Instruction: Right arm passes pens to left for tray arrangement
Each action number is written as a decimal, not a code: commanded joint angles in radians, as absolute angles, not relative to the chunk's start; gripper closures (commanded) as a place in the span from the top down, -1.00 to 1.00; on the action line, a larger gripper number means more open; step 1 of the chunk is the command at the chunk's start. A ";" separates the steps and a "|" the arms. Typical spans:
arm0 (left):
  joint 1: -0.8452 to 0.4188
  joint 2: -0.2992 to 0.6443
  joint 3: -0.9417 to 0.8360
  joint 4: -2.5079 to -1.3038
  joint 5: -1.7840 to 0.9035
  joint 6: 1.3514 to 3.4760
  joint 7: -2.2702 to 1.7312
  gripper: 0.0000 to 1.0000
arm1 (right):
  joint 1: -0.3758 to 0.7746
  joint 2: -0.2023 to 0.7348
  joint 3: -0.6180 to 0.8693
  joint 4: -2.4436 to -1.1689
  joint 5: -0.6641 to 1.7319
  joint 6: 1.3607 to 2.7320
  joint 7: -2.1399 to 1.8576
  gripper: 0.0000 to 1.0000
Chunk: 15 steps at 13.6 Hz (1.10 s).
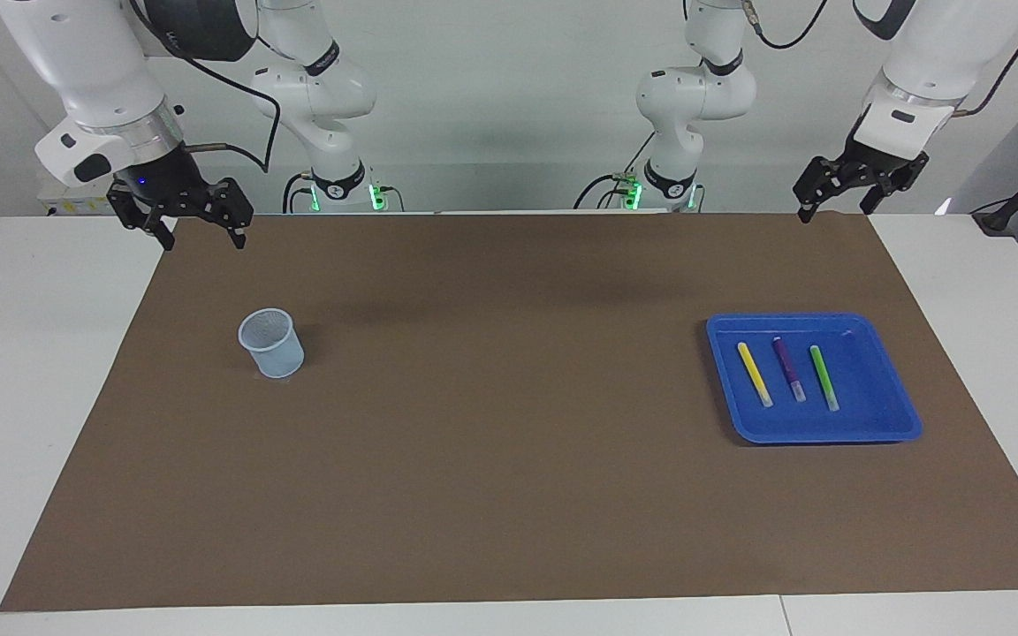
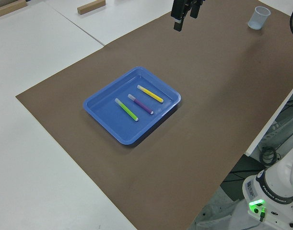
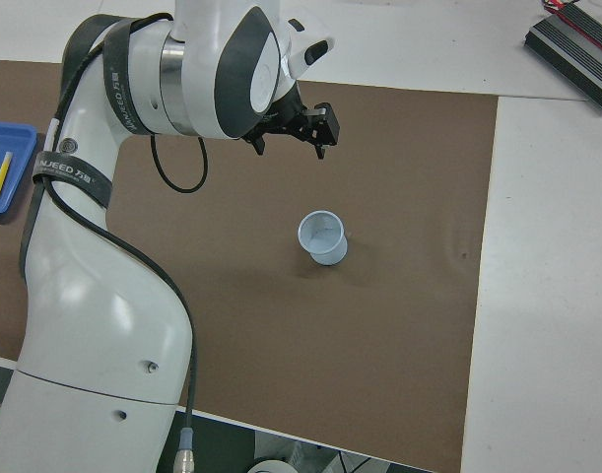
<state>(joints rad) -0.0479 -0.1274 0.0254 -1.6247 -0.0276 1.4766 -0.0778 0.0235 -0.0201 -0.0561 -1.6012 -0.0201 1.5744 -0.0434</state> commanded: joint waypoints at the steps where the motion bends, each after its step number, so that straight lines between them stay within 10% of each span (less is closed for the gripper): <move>1: -0.067 -0.143 0.067 -1.635 -0.094 1.463 -0.089 1.00 | 0.021 -0.035 -0.055 -1.609 -0.018 1.572 -0.049 1.00; 15: -0.048 -0.195 0.028 -1.719 -0.052 1.535 -0.083 1.00 | 0.023 -0.035 -0.055 -1.609 -0.018 1.572 -0.049 1.00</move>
<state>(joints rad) -0.0464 -0.1520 0.0339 -1.7009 -0.0694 1.5184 -0.0778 0.0235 -0.0202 -0.0561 -1.6012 -0.0201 1.5744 -0.0434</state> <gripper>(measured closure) 0.000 0.000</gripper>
